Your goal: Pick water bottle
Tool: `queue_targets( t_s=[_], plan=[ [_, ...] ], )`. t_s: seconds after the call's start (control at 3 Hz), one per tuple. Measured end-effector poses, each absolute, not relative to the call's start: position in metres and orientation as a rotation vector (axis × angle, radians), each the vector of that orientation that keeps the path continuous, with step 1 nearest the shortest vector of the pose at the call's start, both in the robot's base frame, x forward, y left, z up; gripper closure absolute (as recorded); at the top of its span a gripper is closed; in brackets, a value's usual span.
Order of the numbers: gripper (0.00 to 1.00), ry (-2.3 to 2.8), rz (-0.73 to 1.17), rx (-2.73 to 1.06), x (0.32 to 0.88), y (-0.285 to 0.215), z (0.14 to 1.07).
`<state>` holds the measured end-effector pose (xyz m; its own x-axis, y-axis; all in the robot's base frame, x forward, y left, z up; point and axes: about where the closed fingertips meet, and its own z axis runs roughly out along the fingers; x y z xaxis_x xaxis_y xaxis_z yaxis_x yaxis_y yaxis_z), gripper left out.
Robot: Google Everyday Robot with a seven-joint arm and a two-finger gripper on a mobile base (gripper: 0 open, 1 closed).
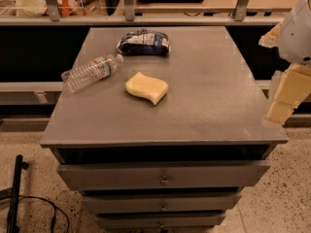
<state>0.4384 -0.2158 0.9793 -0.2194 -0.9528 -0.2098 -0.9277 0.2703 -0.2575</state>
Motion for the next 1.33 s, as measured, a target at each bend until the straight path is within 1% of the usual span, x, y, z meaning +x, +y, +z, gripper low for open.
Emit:
queue_targets(
  t_s=[0.33,0.67,1.0,1.33],
  plan=[
    [0.00,2.223,-0.109,-1.718,0.438,-0.216,0.979],
    [0.00,2.184,-0.093,-1.736,0.451,-0.207,0.978],
    [0.00,2.096,-0.028,-1.769,0.484,-0.184,0.969],
    [0.00,1.980,0.091,-1.797,0.527,-0.147,0.955]
  ],
)
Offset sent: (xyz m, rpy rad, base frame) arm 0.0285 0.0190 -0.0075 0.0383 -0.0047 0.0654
